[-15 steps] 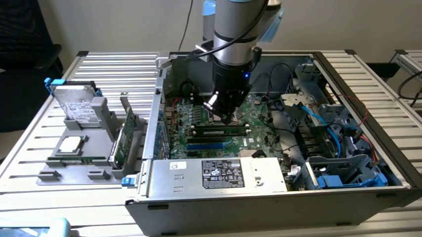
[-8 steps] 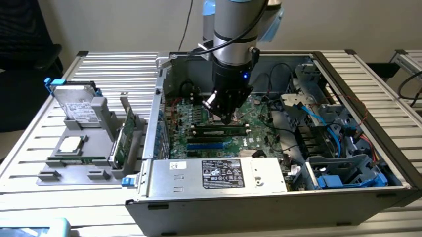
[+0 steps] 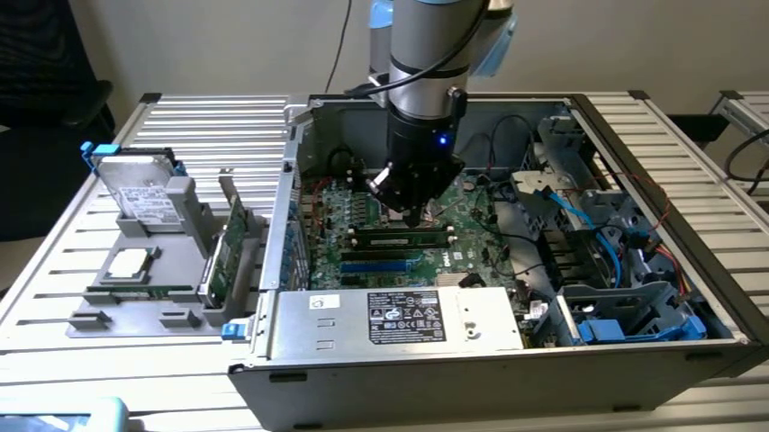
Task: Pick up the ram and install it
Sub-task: 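Press down the ram until it locks into place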
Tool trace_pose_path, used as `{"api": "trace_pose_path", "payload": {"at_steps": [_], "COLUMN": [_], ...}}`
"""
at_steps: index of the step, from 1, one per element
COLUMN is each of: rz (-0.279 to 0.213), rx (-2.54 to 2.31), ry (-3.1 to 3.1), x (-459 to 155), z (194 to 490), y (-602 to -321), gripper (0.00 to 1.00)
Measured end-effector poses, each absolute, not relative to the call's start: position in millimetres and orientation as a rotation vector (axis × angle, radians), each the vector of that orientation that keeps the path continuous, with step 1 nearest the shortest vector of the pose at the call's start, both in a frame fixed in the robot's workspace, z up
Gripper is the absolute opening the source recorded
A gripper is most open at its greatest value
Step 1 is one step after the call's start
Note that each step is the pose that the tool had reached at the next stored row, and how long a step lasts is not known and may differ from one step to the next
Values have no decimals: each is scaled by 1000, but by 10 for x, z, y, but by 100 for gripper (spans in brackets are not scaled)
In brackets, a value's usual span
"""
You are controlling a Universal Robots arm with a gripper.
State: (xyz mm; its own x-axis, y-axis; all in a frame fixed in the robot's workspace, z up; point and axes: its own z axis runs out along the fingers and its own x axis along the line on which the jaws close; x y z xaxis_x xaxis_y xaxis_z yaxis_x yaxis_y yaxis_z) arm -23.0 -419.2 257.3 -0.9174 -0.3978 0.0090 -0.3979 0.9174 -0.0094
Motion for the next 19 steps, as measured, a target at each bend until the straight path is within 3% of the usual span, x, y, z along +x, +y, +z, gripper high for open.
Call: {"api": "trace_pose_path", "payload": {"at_steps": [19], "rz": [16], "rx": [173], "ry": [-3128], "x": [-230], "z": [2573], "y": [-4192], "gripper": [11]}}
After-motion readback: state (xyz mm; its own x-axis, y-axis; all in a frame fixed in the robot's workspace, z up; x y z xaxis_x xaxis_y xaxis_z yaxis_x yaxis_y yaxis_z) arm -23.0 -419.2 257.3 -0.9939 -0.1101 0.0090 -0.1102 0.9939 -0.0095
